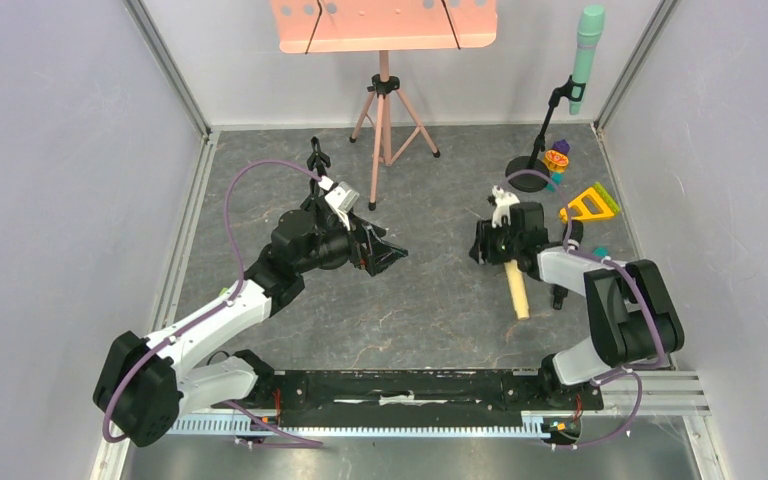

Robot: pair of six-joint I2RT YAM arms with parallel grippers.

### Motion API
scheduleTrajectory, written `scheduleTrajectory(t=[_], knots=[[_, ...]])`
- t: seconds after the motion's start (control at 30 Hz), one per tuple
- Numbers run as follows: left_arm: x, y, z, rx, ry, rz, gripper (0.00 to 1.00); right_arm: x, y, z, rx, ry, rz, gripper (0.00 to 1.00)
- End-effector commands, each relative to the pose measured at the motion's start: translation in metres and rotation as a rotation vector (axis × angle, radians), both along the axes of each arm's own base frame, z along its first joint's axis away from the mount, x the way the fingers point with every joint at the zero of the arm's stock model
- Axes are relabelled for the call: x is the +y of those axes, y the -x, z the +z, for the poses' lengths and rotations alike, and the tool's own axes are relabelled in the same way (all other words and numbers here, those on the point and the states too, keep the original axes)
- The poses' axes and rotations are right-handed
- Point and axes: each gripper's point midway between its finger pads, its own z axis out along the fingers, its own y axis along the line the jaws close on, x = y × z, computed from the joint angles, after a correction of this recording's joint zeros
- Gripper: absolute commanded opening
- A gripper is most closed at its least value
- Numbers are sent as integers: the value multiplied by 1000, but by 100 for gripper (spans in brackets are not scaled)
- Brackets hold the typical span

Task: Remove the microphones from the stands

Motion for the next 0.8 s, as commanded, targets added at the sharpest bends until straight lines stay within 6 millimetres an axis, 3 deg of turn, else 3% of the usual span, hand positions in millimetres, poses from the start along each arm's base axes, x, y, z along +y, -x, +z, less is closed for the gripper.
scheduleTrajectory(t=[0.0,0.17,0.5,0.67,0.77], knots=[[-2,-5,12,-61,13,4,100,-33,13,-14,43,107,-119,53],[-1,-4,12,-56,17,7,100,-57,12,-10,17,234,-153,57],[-3,-7,9,-48,14,11,100,-53,-20,38,-147,202,-169,59],[-1,-7,11,-54,17,24,100,-103,-47,81,-295,256,-474,67],[1,-8,12,-63,18,32,100,-123,-68,100,-354,194,-542,67]])
